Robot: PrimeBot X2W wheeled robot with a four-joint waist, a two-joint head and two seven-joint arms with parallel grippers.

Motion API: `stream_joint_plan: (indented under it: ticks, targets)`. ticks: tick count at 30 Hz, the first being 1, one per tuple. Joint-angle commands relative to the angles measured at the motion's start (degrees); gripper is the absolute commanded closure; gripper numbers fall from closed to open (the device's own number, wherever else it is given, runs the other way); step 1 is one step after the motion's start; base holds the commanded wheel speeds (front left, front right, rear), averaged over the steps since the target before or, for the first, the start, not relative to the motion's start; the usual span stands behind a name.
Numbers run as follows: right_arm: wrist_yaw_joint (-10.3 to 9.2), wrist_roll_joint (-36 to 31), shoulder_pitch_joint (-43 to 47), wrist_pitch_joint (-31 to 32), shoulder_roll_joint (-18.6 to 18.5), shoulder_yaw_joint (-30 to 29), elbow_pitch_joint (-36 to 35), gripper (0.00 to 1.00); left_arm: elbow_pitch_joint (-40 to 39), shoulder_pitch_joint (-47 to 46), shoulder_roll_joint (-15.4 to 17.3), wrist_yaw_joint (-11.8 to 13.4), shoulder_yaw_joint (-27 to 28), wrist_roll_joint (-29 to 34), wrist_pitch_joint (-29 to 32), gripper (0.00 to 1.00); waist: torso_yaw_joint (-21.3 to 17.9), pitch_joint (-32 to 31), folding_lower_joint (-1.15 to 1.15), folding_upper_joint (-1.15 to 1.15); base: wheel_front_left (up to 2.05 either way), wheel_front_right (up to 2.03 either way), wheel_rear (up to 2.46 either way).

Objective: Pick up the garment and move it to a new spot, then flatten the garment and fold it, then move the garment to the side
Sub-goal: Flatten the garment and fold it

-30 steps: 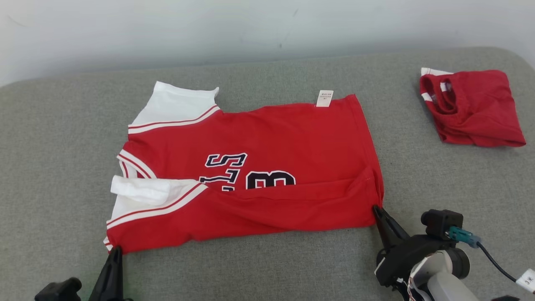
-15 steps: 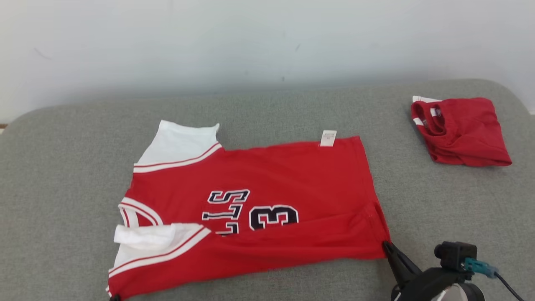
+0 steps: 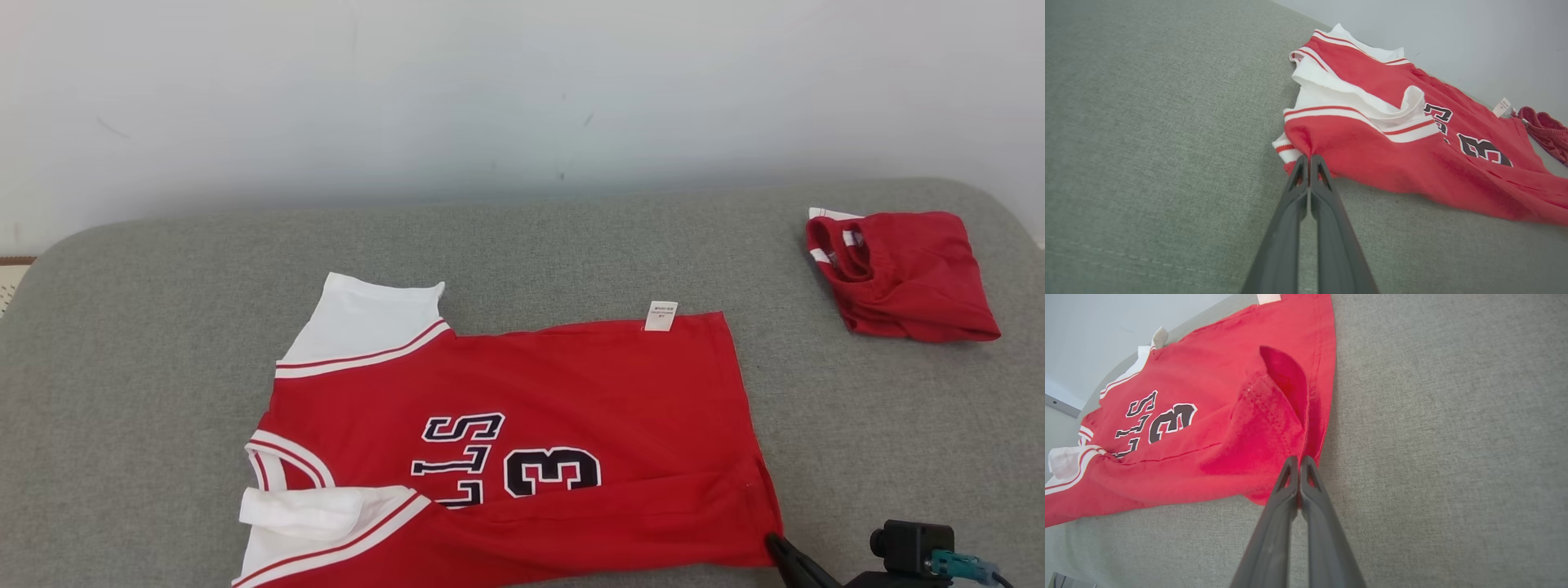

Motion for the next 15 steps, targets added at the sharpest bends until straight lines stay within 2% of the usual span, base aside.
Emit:
stream_joint_plan:
  ticks: [1,2,3,4,5,6,7,8,15]
  targets:
    - [0.02,-0.5,0.8,0.4,0.7,-0.5,-0.3,1.00,0.5,0.4,0.1,0.5,-0.1,-0.3,-0.1,1.00,0.1,0.0,0.01,0.00,0.00,0.00,0.00]
    - [0.02,-0.3,1.0,0.7,1.3,-0.8,-0.4,1.00,0.8,0.2,0.1,0.4,-0.1,-0.3,0.0,1.00,0.1,-0.1,0.01,0.00,0.00,0.00,0.00]
    - [0.02,-1.7,0.8,0.8,1.5,-1.3,-0.7,1.00,1.4,-0.2,0.1,0.4,-0.3,-0.4,0.0,0.93,0.0,-0.1,0.01,0.00,0.00,0.00,0.00]
    - [0.02,-2.1,0.7,0.7,1.8,-1.4,-0.7,0.73,1.6,-0.4,0.1,0.4,-0.4,-0.4,0.0,0.83,0.0,-0.1,0.01,0.00,0.00,0.00,0.00]
    - [0.02,-2.6,0.7,0.5,2.1,-1.6,-0.7,0.53,1.7,-0.5,0.2,0.6,-0.4,-0.2,-0.1,0.71,0.0,-0.1,0.01,0.00,0.00,0.00,0.00]
    - [0.02,-3.0,0.6,0.4,2.3,-1.8,-0.7,0.00,1.7,-0.7,0.3,0.8,-0.3,0.1,-0.2,0.40,0.0,-0.1,0.01,0.00,0.00,0.00,0.00]
    - [0.02,-3.5,0.5,0.2,2.4,-1.9,-0.6,0.00,1.7,-0.7,0.3,0.9,-0.2,0.2,-0.3,0.05,0.0,-0.1,0.01,0.00,0.00,0.00,0.00]
    - [0.02,-3.8,0.4,-0.1,2.6,-2.0,-0.6,0.00,1.7,-0.8,0.3,0.8,-0.1,0.3,-0.4,0.00,0.0,-0.1,0.01,0.00,0.00,0.00,0.00]
    - [0.02,-4.8,-0.6,-4.0,2.8,-2.5,-2.2,0.00,-2.1,-1.2,0.0,1.1,1.0,0.8,-0.8,0.00,0.1,-0.1,0.01,0.00,0.00,0.00,0.00]
